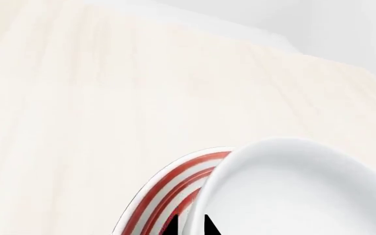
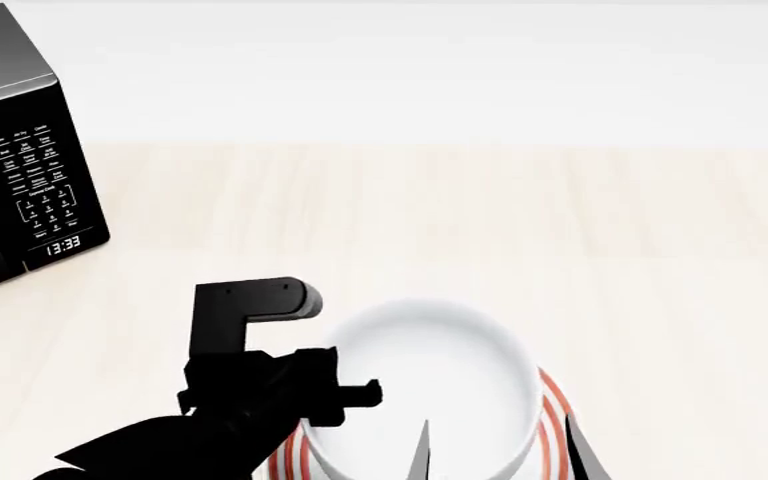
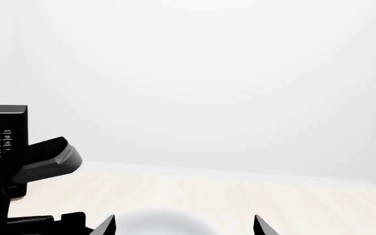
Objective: Pick up the white bowl and put it on the plate.
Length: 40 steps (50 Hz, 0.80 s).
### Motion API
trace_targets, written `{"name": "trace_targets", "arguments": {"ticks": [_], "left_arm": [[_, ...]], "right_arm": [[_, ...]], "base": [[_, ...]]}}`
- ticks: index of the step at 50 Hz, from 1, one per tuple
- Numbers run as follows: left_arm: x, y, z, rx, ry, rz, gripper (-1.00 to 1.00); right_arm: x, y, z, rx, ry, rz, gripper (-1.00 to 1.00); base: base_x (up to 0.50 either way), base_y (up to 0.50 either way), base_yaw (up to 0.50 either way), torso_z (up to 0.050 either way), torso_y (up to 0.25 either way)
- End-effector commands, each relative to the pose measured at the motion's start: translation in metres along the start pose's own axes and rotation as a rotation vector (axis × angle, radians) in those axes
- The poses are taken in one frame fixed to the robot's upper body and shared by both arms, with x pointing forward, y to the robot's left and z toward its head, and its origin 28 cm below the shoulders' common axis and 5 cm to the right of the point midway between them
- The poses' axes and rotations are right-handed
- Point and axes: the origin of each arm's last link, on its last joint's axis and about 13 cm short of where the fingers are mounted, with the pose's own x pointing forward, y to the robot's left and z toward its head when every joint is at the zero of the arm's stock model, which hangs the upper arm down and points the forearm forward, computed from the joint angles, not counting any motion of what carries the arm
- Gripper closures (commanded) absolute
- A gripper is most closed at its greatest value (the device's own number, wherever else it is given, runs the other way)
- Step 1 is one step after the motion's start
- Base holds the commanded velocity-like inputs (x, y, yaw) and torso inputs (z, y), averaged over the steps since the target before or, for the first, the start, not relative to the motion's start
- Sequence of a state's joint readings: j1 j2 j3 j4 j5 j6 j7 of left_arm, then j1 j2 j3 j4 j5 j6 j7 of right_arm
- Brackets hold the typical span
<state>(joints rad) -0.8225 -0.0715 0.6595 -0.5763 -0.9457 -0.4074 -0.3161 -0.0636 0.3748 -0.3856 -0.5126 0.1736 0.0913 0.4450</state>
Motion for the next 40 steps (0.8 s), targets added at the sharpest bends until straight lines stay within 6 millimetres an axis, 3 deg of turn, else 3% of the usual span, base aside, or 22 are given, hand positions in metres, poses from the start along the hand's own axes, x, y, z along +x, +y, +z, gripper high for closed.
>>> {"name": "trace_targets", "arguments": {"ticks": [1, 16, 17, 33, 40], "left_arm": [[0.000, -0.009, 0.002, -0.034, -0.005, -0.063, 1.00], [0.002, -0.007, -0.003, -0.020, 0.018, -0.053, 1.00], [0.002, -0.007, -0.004, -0.016, 0.022, -0.053, -1.00], [0.000, -0.005, -0.005, 0.014, 0.022, -0.038, -1.00], [-0.023, -0.009, 0.020, 0.178, -0.194, 0.019, -1.00]], "right_arm": [[0.002, -0.001, 0.000, -0.008, -0.023, -0.007, -1.00], [0.002, -0.001, 0.000, -0.009, -0.023, -0.006, -1.00], [0.002, -0.001, 0.000, -0.008, -0.024, -0.006, -1.00], [0.002, -0.001, 0.000, -0.007, -0.023, -0.005, -1.00], [0.002, -0.001, 0.002, -0.008, -0.030, -0.006, -1.00]], "base": [[0.00, 0.00, 0.00, 0.000, 0.000], [0.00, 0.00, 0.00, 0.000, 0.000], [0.00, 0.00, 0.00, 0.000, 0.000], [0.00, 0.00, 0.00, 0.000, 0.000], [0.00, 0.00, 0.00, 0.000, 0.000]]}}
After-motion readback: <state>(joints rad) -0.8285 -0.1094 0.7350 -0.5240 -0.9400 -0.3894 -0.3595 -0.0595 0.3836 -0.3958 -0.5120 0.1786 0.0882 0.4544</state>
